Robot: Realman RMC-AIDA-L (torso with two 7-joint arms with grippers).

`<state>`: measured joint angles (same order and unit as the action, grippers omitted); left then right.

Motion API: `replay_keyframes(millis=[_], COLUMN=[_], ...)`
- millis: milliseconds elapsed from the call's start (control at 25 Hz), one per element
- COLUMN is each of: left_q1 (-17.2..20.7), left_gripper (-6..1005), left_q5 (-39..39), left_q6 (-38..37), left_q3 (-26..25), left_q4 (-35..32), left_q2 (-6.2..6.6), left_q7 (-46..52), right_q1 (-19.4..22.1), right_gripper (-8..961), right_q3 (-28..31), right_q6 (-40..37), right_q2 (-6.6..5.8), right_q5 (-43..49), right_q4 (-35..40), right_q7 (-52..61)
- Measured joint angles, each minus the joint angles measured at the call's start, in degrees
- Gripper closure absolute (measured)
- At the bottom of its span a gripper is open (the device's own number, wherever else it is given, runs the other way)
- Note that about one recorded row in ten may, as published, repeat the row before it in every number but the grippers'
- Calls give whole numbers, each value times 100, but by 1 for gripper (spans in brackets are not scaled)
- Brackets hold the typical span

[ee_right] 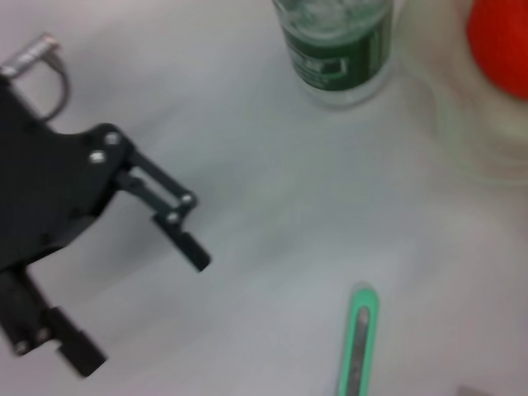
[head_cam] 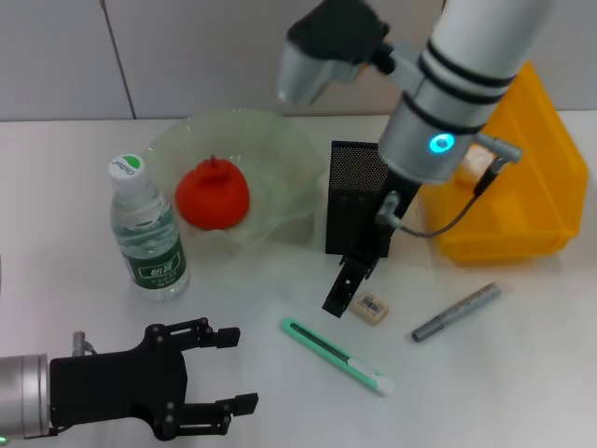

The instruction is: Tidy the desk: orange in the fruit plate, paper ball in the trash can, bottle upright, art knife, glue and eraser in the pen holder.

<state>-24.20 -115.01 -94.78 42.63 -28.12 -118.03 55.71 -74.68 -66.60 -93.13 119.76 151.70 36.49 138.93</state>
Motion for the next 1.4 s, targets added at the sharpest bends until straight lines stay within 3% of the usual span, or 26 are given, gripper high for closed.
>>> replay_keyframes(millis=[560, 800, 1040, 1400], left_q1=[30, 56, 56, 56], left_gripper=[201, 201, 201, 201], left_q5=[-78, -64, -58, -56], left_q6=[8, -4, 5, 1], left_q3=[-62, -128, -141, -159], left_q4=[-56, -58, -44, -60], left_q2=[98, 131, 124, 101], left_q7=[-20, -13, -10, -7], right_q1=[66, 84, 115, 321], right_gripper=[121, 121, 121, 120], right_q3=[-1934, -2218, -3086, -3840], right_q6=[1106, 1335, 1626, 1700], right_q2=[15, 12, 12, 12], right_q5=[-1368, -1605, -2059, -2357], right_q4=[-564, -669, -709, -394], right_q7=[180, 189, 190, 108])
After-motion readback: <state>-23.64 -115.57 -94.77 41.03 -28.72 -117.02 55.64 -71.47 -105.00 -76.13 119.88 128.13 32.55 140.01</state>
